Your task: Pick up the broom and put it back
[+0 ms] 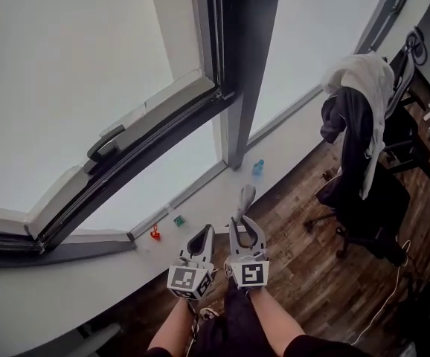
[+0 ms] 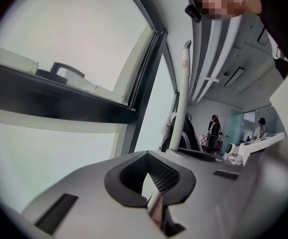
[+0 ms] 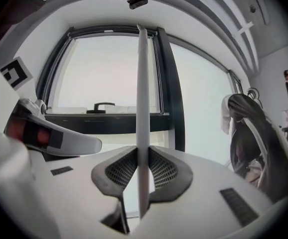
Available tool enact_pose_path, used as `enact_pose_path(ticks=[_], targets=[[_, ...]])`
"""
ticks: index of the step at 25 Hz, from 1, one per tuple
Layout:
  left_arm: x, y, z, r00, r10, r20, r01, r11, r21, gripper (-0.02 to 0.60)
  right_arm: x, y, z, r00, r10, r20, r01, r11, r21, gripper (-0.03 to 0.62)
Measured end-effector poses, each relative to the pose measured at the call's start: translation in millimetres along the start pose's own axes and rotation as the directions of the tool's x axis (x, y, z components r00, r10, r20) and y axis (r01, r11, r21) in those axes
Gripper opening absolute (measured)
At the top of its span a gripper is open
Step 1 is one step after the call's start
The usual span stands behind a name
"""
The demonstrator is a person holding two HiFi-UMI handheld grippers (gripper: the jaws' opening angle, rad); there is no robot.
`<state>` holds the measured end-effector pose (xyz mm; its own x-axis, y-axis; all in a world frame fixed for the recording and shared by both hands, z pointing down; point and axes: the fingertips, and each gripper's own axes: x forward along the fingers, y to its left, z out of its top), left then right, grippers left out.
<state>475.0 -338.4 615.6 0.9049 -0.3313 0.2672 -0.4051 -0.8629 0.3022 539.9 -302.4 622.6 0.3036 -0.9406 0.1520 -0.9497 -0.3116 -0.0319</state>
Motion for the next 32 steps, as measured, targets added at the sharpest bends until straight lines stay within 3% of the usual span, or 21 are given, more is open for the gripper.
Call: enact_pose_path(ticks=[3, 9, 12, 15, 22, 24, 26, 32], targets=[[13, 12, -10, 0.998, 0.015, -0.058, -0.016, 1.0, -0.02, 0.0, 25, -4, -29, 0.998, -0.006, -0.056, 0.007, 1.0, 0.008, 0.084], [59, 37, -23, 0.995, 0.023, -0.095, -0.024, 1.0, -0.017, 0.0, 82, -22, -90, 0.994, -0.024, -0.11, 0.024, 1.0, -0.004, 0.084], [64, 47, -33, 0.992, 0.026, -0.12, -0.025, 1.0, 0.006, 0.0, 110, -34, -124, 0.988, -0.008, -0.153, 0.016, 0.999, 0.05, 0.084], [60, 56, -50, 0.984, 0.043, -0.171, -0.041, 0.999, 0.016, 0.0, 135, -47, -146, 0.991, -0.005, -0.134, 0.014, 0.998, 0.062, 0.084], [68, 73, -55, 0.979, 0.074, -0.19, -0.079, 0.997, -0.015, 0.0, 209, -61, -143, 0.992, 0.014, -0.127, -0.008, 0.999, 0.048, 0.086], [71, 69, -51, 0.979, 0.075, -0.192, -0.079, 0.997, -0.016, 0.0, 221, -68, -138, 0.989, 0.02, -0.144, -0.013, 0.999, 0.047, 0.131], [72, 66, -45, 0.978, 0.08, -0.191, -0.084, 0.996, -0.017, 0.0, 226, -75, -129, 0.989, 0.015, -0.148, -0.007, 0.998, 0.055, 0.167], [74, 55, -18, 0.982, 0.087, -0.17, -0.091, 0.996, -0.017, 0.0, 210, -78, -103, 0.989, -0.002, -0.149, 0.006, 1.0, 0.025, 0.166]])
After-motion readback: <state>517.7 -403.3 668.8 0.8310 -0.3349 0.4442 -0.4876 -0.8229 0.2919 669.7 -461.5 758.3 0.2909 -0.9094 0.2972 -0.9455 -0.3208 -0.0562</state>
